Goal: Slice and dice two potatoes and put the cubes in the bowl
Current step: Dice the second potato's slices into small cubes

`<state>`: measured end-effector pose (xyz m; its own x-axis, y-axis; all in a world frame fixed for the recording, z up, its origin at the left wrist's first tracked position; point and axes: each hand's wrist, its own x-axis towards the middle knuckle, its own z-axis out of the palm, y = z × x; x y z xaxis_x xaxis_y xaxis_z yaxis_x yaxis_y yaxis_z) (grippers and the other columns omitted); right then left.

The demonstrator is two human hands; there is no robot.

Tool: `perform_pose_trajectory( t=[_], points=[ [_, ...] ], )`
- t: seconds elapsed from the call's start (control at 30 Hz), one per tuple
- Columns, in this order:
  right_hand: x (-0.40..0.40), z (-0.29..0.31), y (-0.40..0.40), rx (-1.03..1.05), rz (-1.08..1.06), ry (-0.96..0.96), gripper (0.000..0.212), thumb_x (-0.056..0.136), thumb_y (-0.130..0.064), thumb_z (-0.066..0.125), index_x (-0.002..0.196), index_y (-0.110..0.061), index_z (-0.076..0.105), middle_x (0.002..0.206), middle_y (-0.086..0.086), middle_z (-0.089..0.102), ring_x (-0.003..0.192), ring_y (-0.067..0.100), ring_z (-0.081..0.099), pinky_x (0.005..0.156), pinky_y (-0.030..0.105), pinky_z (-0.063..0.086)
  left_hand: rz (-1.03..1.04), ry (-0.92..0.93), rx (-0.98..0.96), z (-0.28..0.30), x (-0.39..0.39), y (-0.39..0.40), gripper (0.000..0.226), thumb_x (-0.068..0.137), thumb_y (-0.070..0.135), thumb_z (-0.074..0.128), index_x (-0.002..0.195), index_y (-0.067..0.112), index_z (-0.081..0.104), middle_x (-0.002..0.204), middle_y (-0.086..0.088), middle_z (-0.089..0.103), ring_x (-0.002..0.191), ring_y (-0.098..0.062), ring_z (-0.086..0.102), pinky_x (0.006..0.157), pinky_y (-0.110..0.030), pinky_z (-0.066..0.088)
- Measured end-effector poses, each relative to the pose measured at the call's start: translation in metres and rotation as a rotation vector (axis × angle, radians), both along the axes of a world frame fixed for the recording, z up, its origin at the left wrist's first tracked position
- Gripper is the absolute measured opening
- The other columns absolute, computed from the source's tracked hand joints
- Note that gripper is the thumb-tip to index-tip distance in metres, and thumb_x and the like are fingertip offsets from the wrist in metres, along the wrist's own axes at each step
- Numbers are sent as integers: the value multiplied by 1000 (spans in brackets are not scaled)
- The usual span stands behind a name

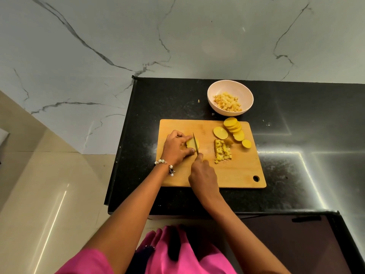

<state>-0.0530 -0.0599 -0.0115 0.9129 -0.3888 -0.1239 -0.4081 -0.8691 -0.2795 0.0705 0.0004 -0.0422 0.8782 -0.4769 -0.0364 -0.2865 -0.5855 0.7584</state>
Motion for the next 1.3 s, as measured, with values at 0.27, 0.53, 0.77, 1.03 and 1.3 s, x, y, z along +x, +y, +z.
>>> perform_pose_trajectory(
  t=[0.27, 0.53, 0.77, 1.03, 1.3],
  points=[
    [-17, 10, -1, 42, -27, 62, 57, 94, -5, 32, 148, -3, 15, 118, 18, 52, 100, 34, 56, 78, 37, 44, -2, -15, 11, -1, 0, 2, 59, 73, 28, 78, 127, 17, 58, 112, 0, 50, 106, -17, 46, 96, -31, 43],
    [10, 11, -4, 8, -12, -11, 47, 95, -3, 31, 142, 0, 26, 112, 19, 57, 95, 35, 59, 73, 36, 45, 9, -20, -3, 0, 1, 2, 55, 74, 25, 78, 125, 17, 60, 111, -2, 52, 104, -17, 48, 94, -27, 43],
    [-4, -1, 10, -17, 6, 19, 53, 96, -1, 27, 146, 6, 12, 118, 21, 52, 93, 33, 61, 72, 35, 46, 33, -40, -37, -1, 0, 0, 54, 71, 24, 80, 122, 16, 62, 105, -1, 51, 97, -13, 47, 87, -19, 40],
    [-20, 19, 3, 43, -17, 85, 56, 95, -5, 33, 147, -3, 14, 118, 19, 52, 100, 34, 57, 76, 36, 44, -11, -36, -36, -1, 1, 4, 58, 73, 20, 79, 126, 13, 58, 110, -3, 51, 100, -14, 48, 87, -16, 40],
    [8, 11, 0, 8, 1, 17, 54, 94, -2, 32, 146, 1, 19, 112, 20, 56, 97, 35, 58, 73, 36, 43, 29, -45, -42, -3, 1, 7, 50, 75, 16, 77, 122, 10, 61, 115, -3, 49, 100, -7, 45, 82, -6, 36]
  ],
)
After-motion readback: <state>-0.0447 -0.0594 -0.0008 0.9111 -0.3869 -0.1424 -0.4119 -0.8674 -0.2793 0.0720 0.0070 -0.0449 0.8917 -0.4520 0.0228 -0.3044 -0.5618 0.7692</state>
